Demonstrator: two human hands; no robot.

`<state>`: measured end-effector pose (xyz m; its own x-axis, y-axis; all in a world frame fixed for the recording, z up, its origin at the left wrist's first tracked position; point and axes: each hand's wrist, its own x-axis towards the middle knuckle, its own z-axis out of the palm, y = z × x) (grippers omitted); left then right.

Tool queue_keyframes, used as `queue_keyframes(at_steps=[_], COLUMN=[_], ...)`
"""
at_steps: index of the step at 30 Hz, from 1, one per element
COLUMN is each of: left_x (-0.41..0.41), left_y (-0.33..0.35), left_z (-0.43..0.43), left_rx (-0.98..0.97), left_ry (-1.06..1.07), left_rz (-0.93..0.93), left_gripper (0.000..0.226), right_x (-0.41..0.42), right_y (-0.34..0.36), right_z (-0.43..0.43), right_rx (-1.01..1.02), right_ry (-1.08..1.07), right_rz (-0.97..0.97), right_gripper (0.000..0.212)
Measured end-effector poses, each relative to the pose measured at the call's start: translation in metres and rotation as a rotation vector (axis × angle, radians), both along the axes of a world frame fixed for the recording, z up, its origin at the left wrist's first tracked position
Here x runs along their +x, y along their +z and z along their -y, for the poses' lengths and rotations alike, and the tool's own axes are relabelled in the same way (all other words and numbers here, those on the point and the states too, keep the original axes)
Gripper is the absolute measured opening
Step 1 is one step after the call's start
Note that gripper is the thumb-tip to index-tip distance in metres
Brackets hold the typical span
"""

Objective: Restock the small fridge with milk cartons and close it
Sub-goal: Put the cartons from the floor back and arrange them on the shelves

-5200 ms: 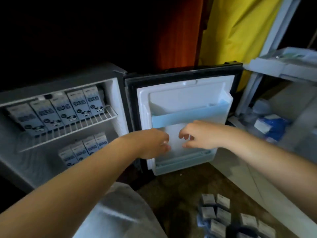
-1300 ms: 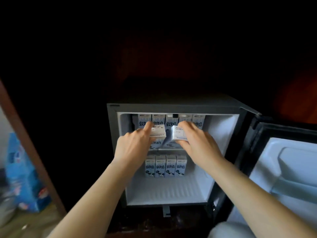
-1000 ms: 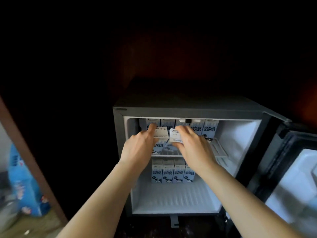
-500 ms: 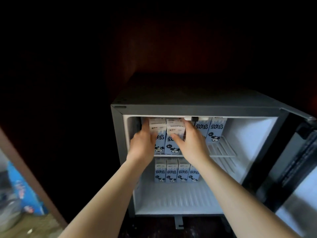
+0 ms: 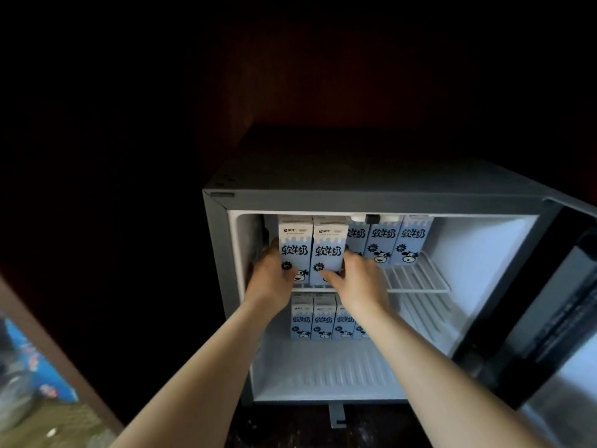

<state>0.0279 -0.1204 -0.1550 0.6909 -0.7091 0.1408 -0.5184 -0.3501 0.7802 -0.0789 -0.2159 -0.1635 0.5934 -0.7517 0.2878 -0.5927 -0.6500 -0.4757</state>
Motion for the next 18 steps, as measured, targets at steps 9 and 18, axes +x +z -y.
queue_keyframes(at_steps=[9,18], left_x=[0.0037,-0.0003], left_y=[-0.0105,-0.0049], left_z=[0.0027,-0.0013], left_rx=[-0.059,0.053], left_ry=[0.030,0.057], left_rz=[0.018,-0.026], left_gripper=[0.039,0.035], right_x=[0.0059,-0.0033], right_y=[-0.0074,-0.0011], right_z=[-0.0021,-0.0025], right_rx=[-0.001,0.033], right_ry=[-0.025,-0.009], right_rz=[0.061,0.058], right_gripper=[0.031,0.029])
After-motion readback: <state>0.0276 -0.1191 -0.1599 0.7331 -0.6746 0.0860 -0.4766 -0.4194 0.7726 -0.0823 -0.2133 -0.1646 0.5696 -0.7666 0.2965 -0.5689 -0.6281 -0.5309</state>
